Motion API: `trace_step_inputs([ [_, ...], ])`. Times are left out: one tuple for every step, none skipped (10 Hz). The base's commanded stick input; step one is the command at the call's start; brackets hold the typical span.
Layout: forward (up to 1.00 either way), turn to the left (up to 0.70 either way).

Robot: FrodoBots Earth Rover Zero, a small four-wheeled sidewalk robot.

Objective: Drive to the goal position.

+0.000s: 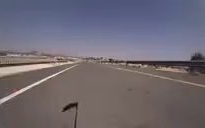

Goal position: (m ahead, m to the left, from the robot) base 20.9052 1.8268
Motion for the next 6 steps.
trace_step_inputs([
  [0.7,0.0],
  [0.7,0.0],
  [0.7,0.0],
  [0.7,0.0],
  [0.7,0.0],
  [0.7,0.0],
])
